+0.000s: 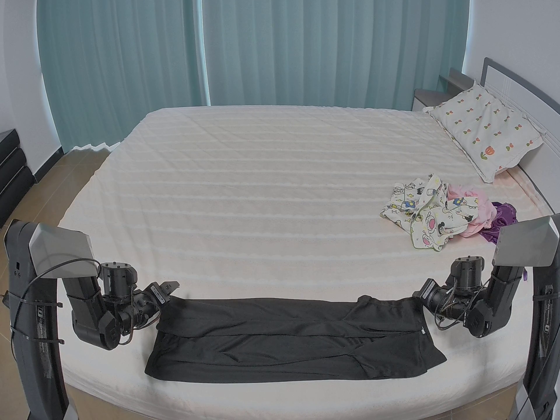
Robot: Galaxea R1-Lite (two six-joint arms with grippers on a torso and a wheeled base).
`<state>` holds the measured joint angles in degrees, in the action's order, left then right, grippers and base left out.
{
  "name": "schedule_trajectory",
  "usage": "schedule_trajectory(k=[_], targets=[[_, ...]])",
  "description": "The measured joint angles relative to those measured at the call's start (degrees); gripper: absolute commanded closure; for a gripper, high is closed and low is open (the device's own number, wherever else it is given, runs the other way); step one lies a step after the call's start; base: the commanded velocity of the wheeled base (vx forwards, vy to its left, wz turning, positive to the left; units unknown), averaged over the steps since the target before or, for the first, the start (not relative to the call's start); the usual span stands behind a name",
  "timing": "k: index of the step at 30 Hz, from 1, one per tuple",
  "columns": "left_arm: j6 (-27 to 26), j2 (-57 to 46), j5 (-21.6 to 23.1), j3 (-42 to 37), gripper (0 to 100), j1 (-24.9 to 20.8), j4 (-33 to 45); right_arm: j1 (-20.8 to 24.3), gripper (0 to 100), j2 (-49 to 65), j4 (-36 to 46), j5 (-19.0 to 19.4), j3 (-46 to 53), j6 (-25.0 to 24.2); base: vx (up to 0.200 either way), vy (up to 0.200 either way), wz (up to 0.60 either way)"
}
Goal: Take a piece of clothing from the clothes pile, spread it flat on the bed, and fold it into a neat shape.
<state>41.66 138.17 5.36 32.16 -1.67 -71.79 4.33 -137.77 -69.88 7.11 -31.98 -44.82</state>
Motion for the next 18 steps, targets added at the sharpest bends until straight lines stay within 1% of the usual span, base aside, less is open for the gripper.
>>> schedule_trajectory(k=[4,14,15,18], targets=[[0.02,0.00,-0.01,0.00,0,0.00,0.00,0.63,0,0.00,-1.01,1.43,1.05,0.10,0.000,0.000,0.00],[0.13,-0.02,0.05,0.02,0,0.00,0.00,1.51,0,-1.49,-2.38,1.91,0.89,0.54,0.000,0.000,0.00],[0.16,-0.02,0.07,0.06,0,0.00,0.00,1.71,100,-1.62,-2.41,1.93,0.89,0.54,0.000,0.000,0.00],[0.13,0.00,0.10,0.22,0,0.05,0.00,2.50,100,-1.97,-2.95,1.91,0.89,0.54,0.000,0.000,0.00]])
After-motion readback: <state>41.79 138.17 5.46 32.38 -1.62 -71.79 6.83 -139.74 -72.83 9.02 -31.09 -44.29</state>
